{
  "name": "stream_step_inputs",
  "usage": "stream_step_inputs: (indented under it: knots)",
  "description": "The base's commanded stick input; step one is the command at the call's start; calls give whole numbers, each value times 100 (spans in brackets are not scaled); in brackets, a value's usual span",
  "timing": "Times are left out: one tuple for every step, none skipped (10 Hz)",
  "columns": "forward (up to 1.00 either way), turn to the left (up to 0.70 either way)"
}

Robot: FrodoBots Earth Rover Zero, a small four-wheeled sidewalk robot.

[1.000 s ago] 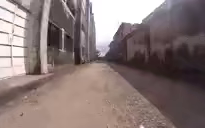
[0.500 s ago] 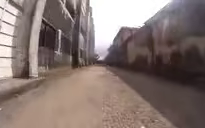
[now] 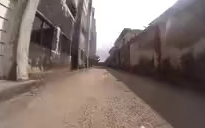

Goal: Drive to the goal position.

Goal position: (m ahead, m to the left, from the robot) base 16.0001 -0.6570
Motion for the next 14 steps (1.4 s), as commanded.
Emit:
stream_step_inputs:
  knots:
    - [100, 0]
    - [100, 0]
    - [100, 0]
    - [100, 0]
    - [100, 0]
    - [100, 0]
    - [100, 0]
    - [100, 0]
    - [100, 0]
    - [100, 0]
    - [100, 0]
    - [100, -4]
    - [100, -19]
    - [100, 0]
